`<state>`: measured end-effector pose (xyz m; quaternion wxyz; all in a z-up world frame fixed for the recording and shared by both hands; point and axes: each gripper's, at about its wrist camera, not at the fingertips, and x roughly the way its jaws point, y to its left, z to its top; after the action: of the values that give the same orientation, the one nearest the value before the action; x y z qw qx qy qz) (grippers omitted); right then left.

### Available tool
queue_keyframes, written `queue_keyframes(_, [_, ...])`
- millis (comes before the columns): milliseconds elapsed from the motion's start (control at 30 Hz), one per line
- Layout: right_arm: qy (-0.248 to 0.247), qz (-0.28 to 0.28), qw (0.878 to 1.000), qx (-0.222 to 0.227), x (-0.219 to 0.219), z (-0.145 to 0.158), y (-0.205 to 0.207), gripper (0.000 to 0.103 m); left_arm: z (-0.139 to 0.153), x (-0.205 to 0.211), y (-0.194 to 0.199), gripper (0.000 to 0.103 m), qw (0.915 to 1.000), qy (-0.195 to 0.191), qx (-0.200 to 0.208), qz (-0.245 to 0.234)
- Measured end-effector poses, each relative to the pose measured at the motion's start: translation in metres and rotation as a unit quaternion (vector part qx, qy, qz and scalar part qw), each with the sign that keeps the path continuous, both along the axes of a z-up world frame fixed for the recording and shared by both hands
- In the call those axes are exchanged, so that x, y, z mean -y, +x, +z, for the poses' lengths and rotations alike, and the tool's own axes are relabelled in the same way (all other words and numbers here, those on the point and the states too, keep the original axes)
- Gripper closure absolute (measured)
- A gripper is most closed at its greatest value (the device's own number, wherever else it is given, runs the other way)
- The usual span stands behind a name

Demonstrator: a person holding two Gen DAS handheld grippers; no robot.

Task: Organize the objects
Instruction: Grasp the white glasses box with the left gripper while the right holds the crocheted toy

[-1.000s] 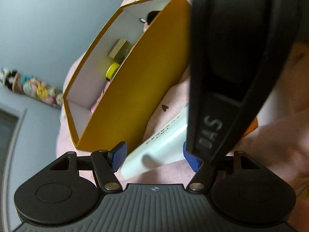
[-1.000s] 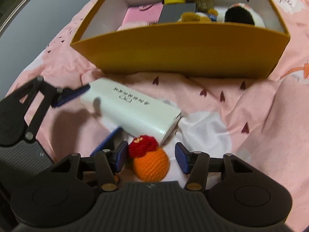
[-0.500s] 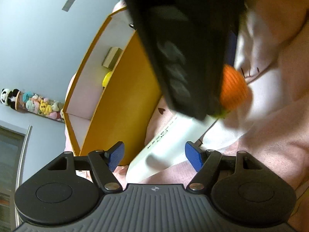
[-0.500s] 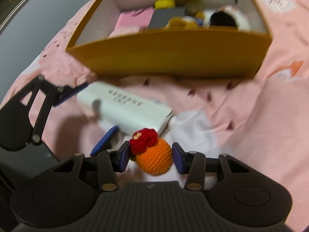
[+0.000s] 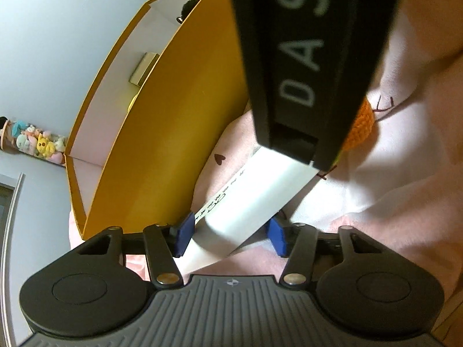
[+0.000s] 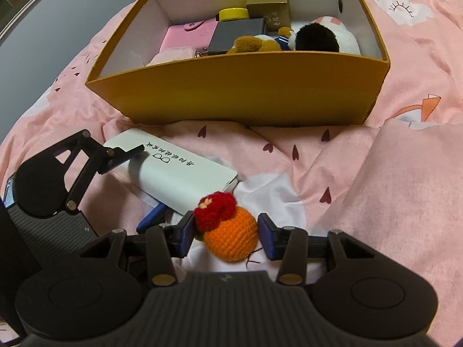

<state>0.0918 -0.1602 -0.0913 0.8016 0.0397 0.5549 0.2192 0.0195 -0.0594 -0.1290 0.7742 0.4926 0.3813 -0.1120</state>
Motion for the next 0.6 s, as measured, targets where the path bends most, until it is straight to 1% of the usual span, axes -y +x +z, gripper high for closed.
queue_keyframes(100, [0.001, -0.001, 1.0, -0.001, 0.002, 0.0, 0.0, 0.055, 0.005, 0.001, 0.002, 0.049, 0.9999, -0.007, 0.009, 0.0])
queue_keyframes(267, [0.0, -0.003, 1.0, 0.005, 0.002, 0.002, 0.0, 0.055, 0.016, 0.01, 0.008, 0.057, 0.9992, -0.022, 0.031, 0.01])
queue_keyframes(433, [-0.003, -0.01, 1.0, 0.021, 0.009, 0.011, 0.0, 0.055, 0.034, 0.01, 0.011, 0.064, 0.9968, -0.052, 0.055, 0.024])
queue_keyframes(467, [-0.003, -0.012, 1.0, 0.024, 0.011, 0.013, 0.0, 0.055, 0.037, -0.002, 0.005, 0.065, 0.9961, -0.061, 0.058, 0.027])
queue_keyframes(500, [-0.004, -0.013, 1.0, 0.027, 0.012, 0.015, 0.0, 0.055, 0.036, 0.004, 0.007, 0.066, 0.9952, -0.071, 0.059, 0.03])
queue_keyframes(600, [-0.005, -0.016, 0.999, 0.037, 0.017, 0.021, 0.0, 0.055, 0.048, 0.002, 0.005, 0.07, 0.9926, -0.093, 0.07, 0.036])
